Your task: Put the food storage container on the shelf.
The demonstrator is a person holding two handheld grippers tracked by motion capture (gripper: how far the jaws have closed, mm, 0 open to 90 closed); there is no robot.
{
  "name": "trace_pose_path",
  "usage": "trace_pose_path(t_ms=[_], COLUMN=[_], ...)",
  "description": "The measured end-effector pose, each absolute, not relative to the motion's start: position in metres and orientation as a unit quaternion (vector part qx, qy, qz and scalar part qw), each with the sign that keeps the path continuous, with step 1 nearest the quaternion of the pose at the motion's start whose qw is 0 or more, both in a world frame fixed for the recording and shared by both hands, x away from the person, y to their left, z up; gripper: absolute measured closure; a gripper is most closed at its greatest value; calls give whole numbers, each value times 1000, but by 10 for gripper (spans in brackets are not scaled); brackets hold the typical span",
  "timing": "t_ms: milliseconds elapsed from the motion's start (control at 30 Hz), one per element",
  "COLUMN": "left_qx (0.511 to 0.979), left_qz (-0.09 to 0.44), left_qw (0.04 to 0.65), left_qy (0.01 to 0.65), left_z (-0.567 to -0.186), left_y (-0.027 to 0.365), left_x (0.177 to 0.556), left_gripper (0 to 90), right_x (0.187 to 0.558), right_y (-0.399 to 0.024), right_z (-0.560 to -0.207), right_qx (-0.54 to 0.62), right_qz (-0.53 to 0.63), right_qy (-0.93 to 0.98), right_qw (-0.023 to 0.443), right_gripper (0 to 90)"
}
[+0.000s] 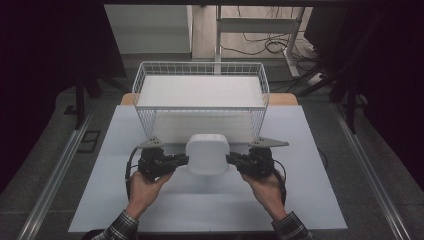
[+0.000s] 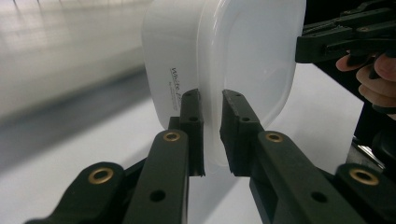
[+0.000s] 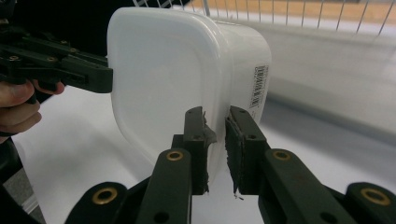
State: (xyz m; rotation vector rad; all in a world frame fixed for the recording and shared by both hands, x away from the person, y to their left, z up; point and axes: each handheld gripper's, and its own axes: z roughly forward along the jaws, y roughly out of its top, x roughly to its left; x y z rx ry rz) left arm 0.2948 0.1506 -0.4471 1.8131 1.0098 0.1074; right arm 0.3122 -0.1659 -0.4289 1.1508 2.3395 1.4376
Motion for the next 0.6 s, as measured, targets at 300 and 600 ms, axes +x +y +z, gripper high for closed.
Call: trace_pose_path(t_ms=[300,600], left_qx=[750,745], left_qz=[73,94], left_qw=[514,522], left_qy=[410,404], left_z=[-415,-384], left_y=[154,158], left_x=[305,313], left_gripper=[798,798], right_x=[325,336], right_y=[-163,-158], right_z=[-401,-372], right_qx=[373,362], right_qz=[500,511], right_qy=[776,772], right_qw=[95,110], right_gripper=[780,779])
